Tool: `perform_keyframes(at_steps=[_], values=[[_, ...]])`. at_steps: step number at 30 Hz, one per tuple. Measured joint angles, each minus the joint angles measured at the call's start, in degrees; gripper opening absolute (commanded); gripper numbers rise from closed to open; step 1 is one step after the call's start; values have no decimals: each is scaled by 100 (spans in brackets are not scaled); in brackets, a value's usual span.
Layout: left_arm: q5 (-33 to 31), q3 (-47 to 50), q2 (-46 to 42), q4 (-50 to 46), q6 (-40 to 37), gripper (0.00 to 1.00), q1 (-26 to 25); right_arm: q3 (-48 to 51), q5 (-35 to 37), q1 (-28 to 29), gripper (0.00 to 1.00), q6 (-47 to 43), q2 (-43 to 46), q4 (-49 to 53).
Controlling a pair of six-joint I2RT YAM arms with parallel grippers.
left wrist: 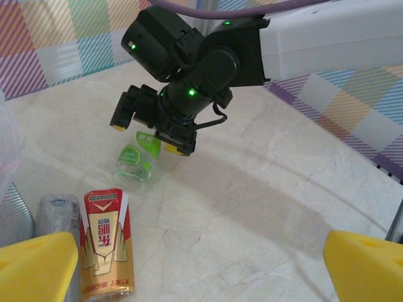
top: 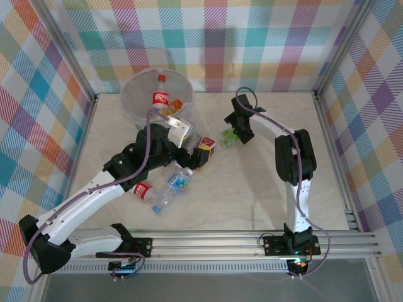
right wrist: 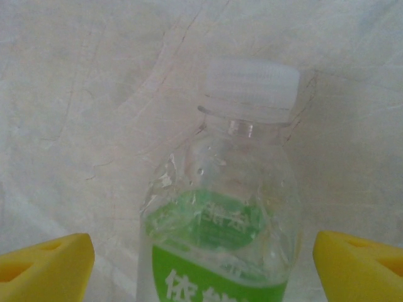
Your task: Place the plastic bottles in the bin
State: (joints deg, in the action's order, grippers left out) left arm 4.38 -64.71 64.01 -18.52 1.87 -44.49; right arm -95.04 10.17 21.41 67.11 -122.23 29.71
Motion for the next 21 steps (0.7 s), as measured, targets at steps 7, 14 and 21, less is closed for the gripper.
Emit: perform_keyframes(at_steps=[7,14,21], values=[[9,-7,35,-85,-22,100,0,-114,-37,-4,79,-2,-236,22],[24,-20,101,-92,-22,100,0,-116,-35,-9,64,-33,-271,35],[208,-90,173,-103,-26,100,0,-98,-26,-9,57,-367,-203,-35]])
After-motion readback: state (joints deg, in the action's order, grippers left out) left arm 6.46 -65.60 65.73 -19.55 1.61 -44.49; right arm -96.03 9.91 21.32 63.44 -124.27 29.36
